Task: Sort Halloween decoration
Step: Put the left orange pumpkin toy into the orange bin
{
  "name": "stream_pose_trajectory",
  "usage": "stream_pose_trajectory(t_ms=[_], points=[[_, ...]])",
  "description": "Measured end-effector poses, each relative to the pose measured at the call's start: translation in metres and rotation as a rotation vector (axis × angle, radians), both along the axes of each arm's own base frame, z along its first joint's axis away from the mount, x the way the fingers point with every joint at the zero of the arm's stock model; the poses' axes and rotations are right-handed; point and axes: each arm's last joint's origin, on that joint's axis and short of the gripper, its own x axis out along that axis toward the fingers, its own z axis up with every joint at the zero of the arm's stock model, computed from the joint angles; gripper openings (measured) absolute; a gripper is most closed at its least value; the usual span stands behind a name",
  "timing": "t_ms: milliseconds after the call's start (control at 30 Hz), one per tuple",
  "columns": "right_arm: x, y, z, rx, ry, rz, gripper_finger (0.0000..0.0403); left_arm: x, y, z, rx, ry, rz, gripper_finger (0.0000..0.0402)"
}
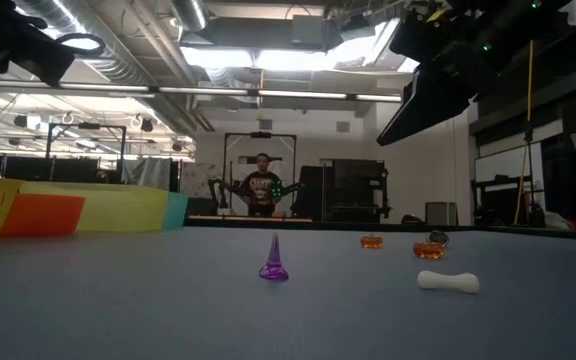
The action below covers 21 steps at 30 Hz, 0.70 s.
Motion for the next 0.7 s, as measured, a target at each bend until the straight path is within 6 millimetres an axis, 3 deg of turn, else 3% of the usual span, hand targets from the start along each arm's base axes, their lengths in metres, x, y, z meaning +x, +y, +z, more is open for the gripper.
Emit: stream_pose_trajectory(t_ms=[333,700], points=[[0.0,0.0,0.0,0.0,0.0,0.0,0.0177,0.012,-0.006,0.001,-0.047,-0.133,0.021,0.0188],[0.0,0.0,0.0,0.0,0.0,0.0,0.0177,0.06,-0.027,0.01,-0.087,-0.63,-0.166,0.0178]])
